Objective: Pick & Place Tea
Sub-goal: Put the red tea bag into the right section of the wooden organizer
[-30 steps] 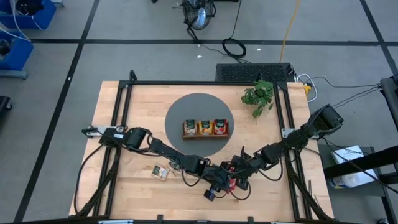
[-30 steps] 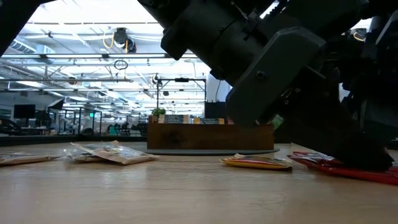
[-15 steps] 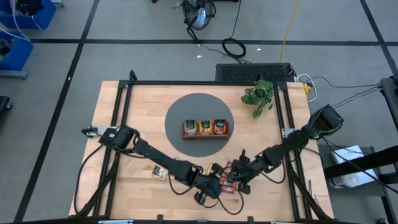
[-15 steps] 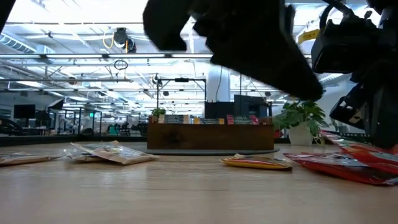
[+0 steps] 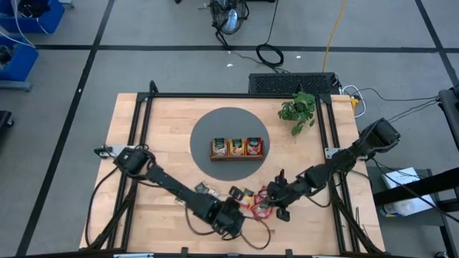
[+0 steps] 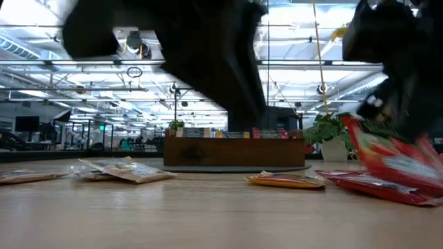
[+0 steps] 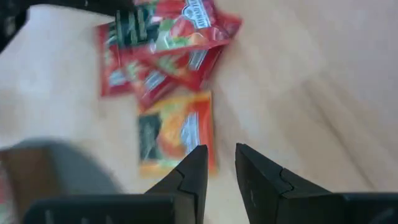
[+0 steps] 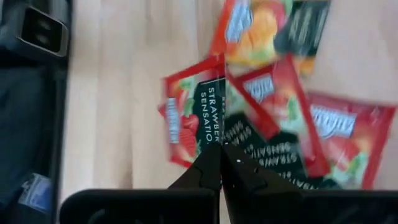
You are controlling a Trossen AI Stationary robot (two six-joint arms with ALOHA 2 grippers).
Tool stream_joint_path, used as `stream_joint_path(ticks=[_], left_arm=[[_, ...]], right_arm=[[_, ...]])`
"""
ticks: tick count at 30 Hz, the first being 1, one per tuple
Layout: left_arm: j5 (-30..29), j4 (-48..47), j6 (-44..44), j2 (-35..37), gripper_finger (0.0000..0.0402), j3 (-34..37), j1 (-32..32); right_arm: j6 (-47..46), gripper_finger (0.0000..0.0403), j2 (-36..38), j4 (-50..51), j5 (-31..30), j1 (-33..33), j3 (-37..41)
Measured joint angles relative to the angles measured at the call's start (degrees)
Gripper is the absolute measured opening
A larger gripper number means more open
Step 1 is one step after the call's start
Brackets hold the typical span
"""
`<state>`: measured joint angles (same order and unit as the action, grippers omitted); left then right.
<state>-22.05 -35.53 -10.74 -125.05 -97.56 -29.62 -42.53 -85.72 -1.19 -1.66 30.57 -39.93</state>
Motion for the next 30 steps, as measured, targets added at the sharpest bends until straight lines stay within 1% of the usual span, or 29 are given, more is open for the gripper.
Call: stream_joint_path(ticks=[2, 5, 8, 10, 12, 14, 17, 20, 22, 25, 27, 30], left_arm=[[-2.6, -0.23, 1.03, 0.93, 0.0088, -0.13, -1.04], [-6.67, -2.49, 3.94, 3.42, 0.0088, 1.38, -2.08], [-8.99, -0.38, 7.0, 6.99, 0.0088, 6.53, -2.21], [-9.5, 3.53, 9.57, 9.85, 0.0088, 11.77, -2.34], [-9.17, 9.86, 12.2, 12.31, 0.0088, 17.53, -2.52], [-9.14, 15.17, 14.31, 14.42, 0.0088, 23.43, -2.78], [-8.46, 24.79, 15.7, 15.49, 0.0088, 30.4, -2.69], [-5.08, 30.06, 15.43, 15.62, 0.0088, 33.99, -2.61], [-4.51, 30.49, 16.48, 15.64, 0.0088, 34.91, -2.69], [-3.6, 31.16, 17.44, 15.63, 0.0088, 34.8, -2.68], [-3.2, 31.46, 17.72, 15.66, 0.0088, 34.52, -2.75], [-3.09, 31.27, 18.26, 15.66, 0.0088, 34.51, -3.1]], right_arm=[[1.49, 0.0, 2.21, 3.0, -0.1, -0.9, -1.02], [5.21, 0.0, 5.78, 12.55, -2.55, -2.1, -4.63], [9.48, 0.0, 9.34, 24.48, -5.98, -3.13, -9.0], [12.6, 0.0, 11.29, 29.3, -8.6, -4.15, -11.94], [16.21, 0.0, 13.17, 34.26, -9.84, -6.03, -14.72], [20.38, 0.0, 14.07, 37.98, -10.5, -9.06, -17.85], [26.47, 0.0, 14.26, 44.56, -10.63, -15.2, -22.18], [34.23, 0.0, 13.4, 45.86, -10.54, -21.64, -25.86], [39.69, 0.0, 12.29, 46.88, -10.49, -25.99, -27.56], [45.51, 0.0, 9.67, 45.93, -10.33, -31.48, -29.47], [48.08, 0.0, 7.63, 45.86, -10.09, -33.87, -30.07], [50.2, 0.0, 3.6, 45.81, -7.21, -36.09, -30.26]])
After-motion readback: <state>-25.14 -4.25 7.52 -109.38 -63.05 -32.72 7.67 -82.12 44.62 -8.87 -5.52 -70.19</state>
